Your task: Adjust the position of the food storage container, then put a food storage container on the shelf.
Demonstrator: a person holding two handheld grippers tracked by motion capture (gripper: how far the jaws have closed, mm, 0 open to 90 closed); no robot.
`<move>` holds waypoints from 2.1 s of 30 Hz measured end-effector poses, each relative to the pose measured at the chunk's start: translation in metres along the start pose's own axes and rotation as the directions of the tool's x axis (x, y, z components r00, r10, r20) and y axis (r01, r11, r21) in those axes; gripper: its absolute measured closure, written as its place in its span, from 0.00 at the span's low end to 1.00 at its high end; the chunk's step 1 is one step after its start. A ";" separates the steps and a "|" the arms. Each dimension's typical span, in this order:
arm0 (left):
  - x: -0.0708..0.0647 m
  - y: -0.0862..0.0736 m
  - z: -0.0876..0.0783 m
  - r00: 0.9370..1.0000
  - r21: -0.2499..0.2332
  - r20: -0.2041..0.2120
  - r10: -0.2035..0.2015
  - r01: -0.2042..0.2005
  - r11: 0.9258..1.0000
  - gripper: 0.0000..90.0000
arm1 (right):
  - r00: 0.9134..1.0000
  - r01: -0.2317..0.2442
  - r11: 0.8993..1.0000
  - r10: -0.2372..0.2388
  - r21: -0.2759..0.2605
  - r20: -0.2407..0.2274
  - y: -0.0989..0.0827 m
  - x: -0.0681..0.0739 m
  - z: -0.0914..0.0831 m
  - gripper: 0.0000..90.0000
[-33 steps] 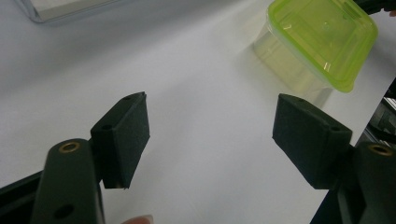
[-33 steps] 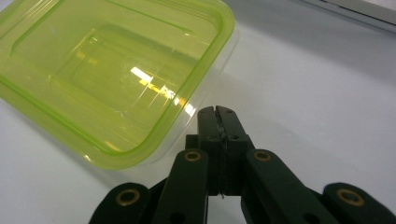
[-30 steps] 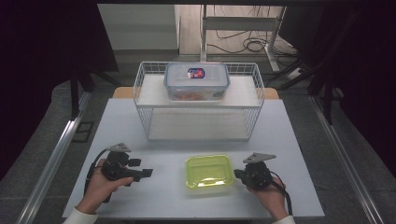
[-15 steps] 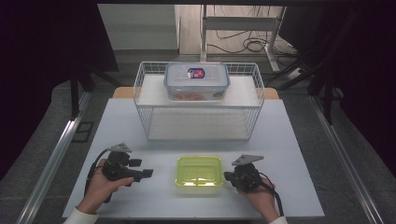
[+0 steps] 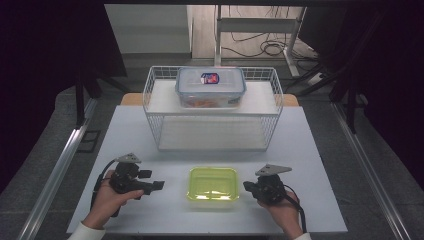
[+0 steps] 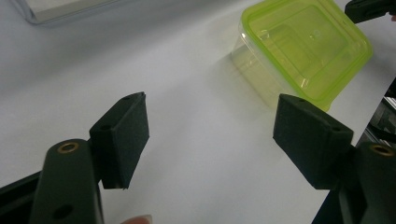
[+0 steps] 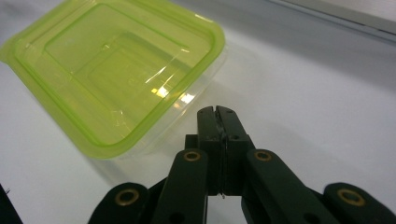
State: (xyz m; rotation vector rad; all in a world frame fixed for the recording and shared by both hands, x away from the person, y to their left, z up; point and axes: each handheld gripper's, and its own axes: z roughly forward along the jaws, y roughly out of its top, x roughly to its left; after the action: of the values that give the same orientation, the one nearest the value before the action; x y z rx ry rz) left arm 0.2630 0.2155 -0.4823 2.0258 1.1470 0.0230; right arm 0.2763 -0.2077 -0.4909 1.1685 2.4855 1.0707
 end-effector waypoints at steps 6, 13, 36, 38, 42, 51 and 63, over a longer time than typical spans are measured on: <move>-0.004 0.002 0.002 1.000 -0.001 0.019 0.010 -0.010 1.000 0.30 | 1.000 -0.024 0.999 0.023 -0.025 -0.008 -0.002 -0.003 -0.010 0.97; -0.008 0.006 0.006 0.999 0.001 0.032 0.026 -0.026 1.000 0.29 | 0.999 -0.038 0.999 0.037 -0.031 -0.009 -0.006 -0.006 -0.015 0.97; -0.023 0.009 0.033 0.993 -0.042 0.087 -0.079 0.083 0.996 0.23 | 0.982 -0.167 0.984 0.161 -0.064 -0.095 0.003 -0.014 -0.006 0.48; -0.025 0.011 0.038 0.991 -0.038 0.097 -0.087 0.091 0.995 0.22 | 0.982 -0.166 0.984 0.160 -0.057 -0.100 0.003 -0.013 -0.005 0.48; -0.028 0.012 0.046 0.981 -0.020 0.154 -0.117 0.121 0.992 0.22 | 0.979 -0.167 0.985 0.160 -0.049 -0.123 0.004 -0.010 -0.004 0.46; -0.034 0.016 0.061 0.979 0.002 0.157 -0.130 0.132 0.991 0.23 | 0.977 -0.171 0.985 0.165 -0.032 -0.137 0.007 -0.009 0.003 0.43; -0.031 0.020 0.077 0.963 0.019 0.200 -0.182 0.182 0.983 0.25 | 0.976 -0.180 0.983 0.173 -0.040 -0.135 0.006 -0.011 0.003 0.43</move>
State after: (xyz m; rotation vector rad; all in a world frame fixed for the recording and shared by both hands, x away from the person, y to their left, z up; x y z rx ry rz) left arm 0.2875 0.1390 -0.5120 1.8674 1.1976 -0.2692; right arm 0.2888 -0.2114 -0.4904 1.3673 2.4695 1.2889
